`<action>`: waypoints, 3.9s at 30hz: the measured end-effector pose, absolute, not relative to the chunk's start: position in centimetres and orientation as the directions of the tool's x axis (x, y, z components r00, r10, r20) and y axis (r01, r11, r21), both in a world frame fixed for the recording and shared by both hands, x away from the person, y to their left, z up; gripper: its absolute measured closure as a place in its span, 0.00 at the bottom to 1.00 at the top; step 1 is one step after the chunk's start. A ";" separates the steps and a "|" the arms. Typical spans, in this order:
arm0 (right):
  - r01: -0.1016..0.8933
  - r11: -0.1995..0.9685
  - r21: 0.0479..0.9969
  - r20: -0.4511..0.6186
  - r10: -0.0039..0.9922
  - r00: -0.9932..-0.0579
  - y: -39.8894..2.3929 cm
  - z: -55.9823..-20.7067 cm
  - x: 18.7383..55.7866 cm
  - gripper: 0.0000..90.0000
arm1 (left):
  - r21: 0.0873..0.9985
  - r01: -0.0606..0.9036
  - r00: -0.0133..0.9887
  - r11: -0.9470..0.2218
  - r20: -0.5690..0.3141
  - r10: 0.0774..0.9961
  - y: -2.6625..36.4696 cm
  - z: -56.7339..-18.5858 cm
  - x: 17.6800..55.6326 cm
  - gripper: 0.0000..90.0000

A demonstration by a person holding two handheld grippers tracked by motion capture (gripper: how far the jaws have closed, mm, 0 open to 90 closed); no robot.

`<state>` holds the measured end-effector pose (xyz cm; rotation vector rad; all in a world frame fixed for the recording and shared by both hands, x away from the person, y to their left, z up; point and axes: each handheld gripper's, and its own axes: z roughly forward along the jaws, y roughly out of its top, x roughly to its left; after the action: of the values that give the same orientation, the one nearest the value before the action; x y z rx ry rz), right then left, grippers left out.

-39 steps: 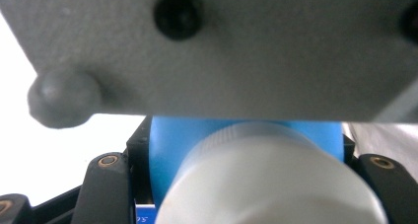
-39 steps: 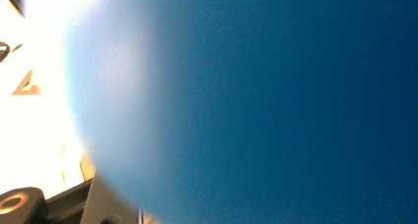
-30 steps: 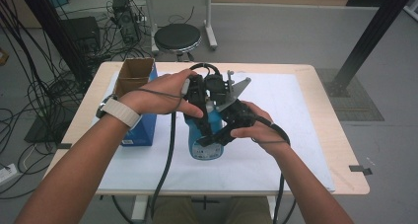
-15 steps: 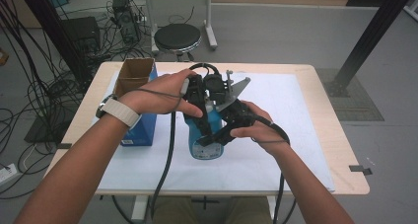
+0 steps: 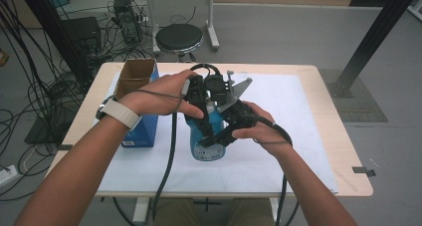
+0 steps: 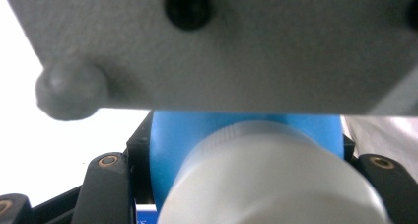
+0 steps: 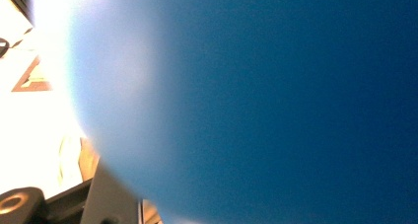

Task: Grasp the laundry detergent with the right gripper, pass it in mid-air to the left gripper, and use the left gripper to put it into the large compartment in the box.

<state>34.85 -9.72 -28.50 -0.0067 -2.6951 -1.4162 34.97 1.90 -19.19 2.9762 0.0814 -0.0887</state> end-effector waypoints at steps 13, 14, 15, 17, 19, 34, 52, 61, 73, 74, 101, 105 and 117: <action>0.055 0.570 0.820 0.099 -0.046 -0.994 -9.6 -28.5 34.9 0.48 | 0.164 0.062 0.997 -0.984 -0.065 0.052 2.1 -19.2 35.1 0.43; 0.055 0.570 0.820 0.099 -0.046 -0.994 -9.6 -28.4 34.9 0.48 | 0.165 0.062 0.997 -0.984 -0.065 0.052 2.1 -19.2 35.1 0.43; 0.056 0.570 0.820 0.099 -0.046 -0.994 -9.6 -28.5 34.9 0.48 | 0.166 0.062 0.997 -0.984 -0.065 0.051 2.1 -19.2 35.1 0.43; 0.050 0.573 0.818 0.088 -0.040 -0.995 -9.6 -28.5 35.0 0.48 | 0.166 0.064 0.996 -0.984 -0.066 0.054 2.1 -19.3 35.1 0.43; 0.056 0.573 0.818 0.099 -0.044 -0.994 -9.6 -28.5 34.9 0.48 | 0.169 0.068 0.996 -0.983 -0.069 0.057 2.2 -19.3 35.2 0.43; 0.028 0.570 0.821 0.069 -0.050 -0.996 -9.4 -28.7 35.0 0.48 | 0.174 0.071 0.996 -0.982 -0.070 0.060 2.3 -19.4 35.1 0.43; 0.026 0.575 0.818 0.067 -0.050 -0.997 -9.4 -28.7 34.9 0.48 | 0.180 0.075 0.996 -0.981 -0.070 0.063 2.4 -19.5 35.0 0.43; 0.026 0.573 0.819 0.066 -0.049 -0.997 -9.5 -28.7 34.9 0.48 | 0.179 0.077 0.995 -0.981 -0.070 0.065 2.3 -19.5 35.0 0.43; 0.024 0.575 0.818 0.065 -0.050 -0.997 -9.4 -28.8 34.9 0.48 | 0.184 0.078 0.995 -0.980 -0.073 0.066 2.4 -19.6 35.0 0.43; 0.025 0.575 0.818 0.065 -0.050 -0.997 -9.4 -28.8 34.9 0.48 | 0.182 0.079 0.995 -0.980 -0.075 0.066 2.5 -19.5 35.0 0.43; 0.025 0.563 0.826 0.068 -0.056 -0.996 -9.3 -28.6 34.9 0.48 | 0.191 0.090 0.994 -0.977 -0.077 0.077 2.7 -19.3 35.0 0.43; 0.023 0.564 0.825 0.067 -0.058 -0.996 -9.3 -28.6 34.9 0.48 | 0.188 0.088 0.995 -0.978 -0.071 0.076 2.6 -19.3 34.9 0.43; 0.017 0.553 0.833 0.060 -0.058 -0.997 -9.4 -28.4 34.9 0.48 | 0.189 0.086 0.996 -0.978 -0.049 0.079 2.4 -18.8 34.8 0.43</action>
<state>34.93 -9.38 -28.35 0.0356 -2.6976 -1.4473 34.80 2.42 -18.83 2.9467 0.1230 -0.0606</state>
